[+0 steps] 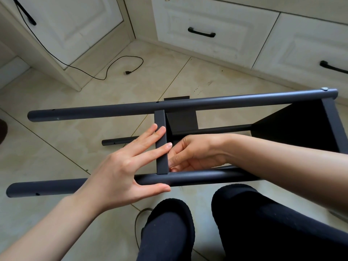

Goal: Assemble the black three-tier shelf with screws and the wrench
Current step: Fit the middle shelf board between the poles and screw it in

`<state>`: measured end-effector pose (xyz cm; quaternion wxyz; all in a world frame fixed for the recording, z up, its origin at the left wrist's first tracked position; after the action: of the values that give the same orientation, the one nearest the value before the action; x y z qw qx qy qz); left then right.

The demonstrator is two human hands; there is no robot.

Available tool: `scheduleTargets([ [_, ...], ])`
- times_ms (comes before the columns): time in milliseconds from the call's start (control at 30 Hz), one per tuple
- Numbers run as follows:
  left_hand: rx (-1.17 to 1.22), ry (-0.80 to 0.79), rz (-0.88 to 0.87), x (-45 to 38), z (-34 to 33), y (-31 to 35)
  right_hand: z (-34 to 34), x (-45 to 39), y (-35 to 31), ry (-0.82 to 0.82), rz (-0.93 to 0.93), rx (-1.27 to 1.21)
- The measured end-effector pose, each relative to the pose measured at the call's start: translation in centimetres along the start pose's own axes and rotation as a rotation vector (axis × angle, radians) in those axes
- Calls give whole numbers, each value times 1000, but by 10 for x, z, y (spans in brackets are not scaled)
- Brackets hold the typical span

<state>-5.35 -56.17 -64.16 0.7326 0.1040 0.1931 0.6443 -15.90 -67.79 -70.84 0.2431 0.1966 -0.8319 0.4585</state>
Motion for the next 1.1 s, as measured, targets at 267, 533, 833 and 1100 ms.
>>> scheduleTargets([
  [267, 4, -8, 8, -1, 1, 0, 0, -4, -1, -5, -42, 31],
  [533, 13, -11, 5, -2, 1, 0, -2, -3, -1, 5, -115, 48],
  [833, 11, -12, 5, -2, 1, 0, -2, -3, 0, 27, -187, 7],
  [1100, 5, -17, 17, -2, 2, 1, -9, -4, -2, 25, -154, 78],
])
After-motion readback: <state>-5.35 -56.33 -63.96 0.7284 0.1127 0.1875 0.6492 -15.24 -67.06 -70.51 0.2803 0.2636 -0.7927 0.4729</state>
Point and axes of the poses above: each hand's wrist, its own x-axis away from the middle knuckle, its own z-axis out of the back of the hand, y = z × x, the point moved 5 cm from there along -x, towards the middle knuckle, and after that the axes turned 3 degrees about -x, right-handed, at the moved point
